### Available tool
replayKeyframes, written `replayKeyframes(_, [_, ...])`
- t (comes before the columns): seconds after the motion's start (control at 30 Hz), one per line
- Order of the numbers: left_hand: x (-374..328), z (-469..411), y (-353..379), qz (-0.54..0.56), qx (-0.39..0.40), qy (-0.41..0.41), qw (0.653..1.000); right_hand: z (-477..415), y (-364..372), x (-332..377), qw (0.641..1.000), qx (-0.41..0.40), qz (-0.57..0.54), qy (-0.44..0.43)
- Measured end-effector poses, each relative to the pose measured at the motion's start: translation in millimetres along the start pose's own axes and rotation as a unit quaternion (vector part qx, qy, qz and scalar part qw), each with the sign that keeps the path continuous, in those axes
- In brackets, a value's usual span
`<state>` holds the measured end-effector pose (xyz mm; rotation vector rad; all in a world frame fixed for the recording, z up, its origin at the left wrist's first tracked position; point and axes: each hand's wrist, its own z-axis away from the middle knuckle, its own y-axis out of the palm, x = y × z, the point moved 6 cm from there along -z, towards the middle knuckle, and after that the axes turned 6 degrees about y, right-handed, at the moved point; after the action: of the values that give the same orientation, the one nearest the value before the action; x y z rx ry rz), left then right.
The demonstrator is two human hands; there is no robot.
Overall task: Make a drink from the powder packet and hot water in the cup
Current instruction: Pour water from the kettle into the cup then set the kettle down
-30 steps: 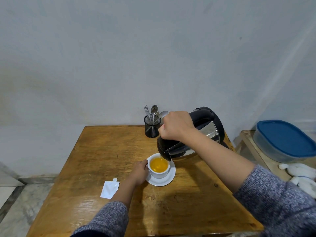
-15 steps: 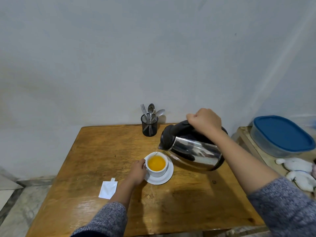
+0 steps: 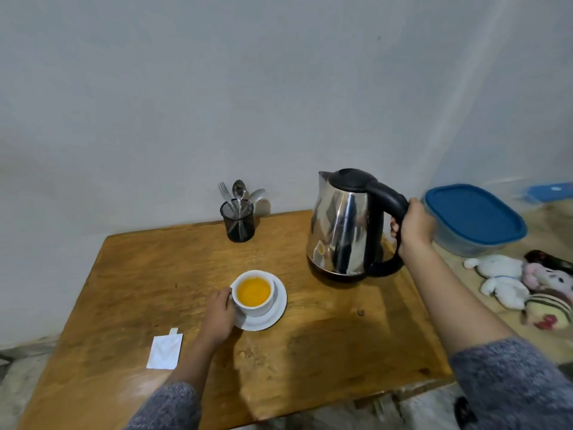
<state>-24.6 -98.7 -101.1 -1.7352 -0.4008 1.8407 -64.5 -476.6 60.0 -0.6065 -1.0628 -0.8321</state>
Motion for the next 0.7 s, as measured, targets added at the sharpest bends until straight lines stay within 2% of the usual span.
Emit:
replayKeyframes(0.2, [0, 2, 3, 0.003, -0.019, 0.028, 0.999, -5, -12, -7, 0.993, -0.112, -0.026, -0.034])
replayKeyframes(0.33, [1, 4, 3, -0.015, -0.038, 0.038, 0.998, -12, -19, -17, 0.988, -0.149, -0.023, -0.036])
replayKeyframes(0.53, [2, 4, 6, -0.032, -0.066, 0.048, 0.996, -25, -25, -28, 0.986, -0.155, -0.046, -0.041])
replayKeyframes(0.7, [3, 4, 7, -0.029, -0.073, 0.039, 0.996, -37, -20, -25, 0.988, -0.139, -0.021, -0.070])
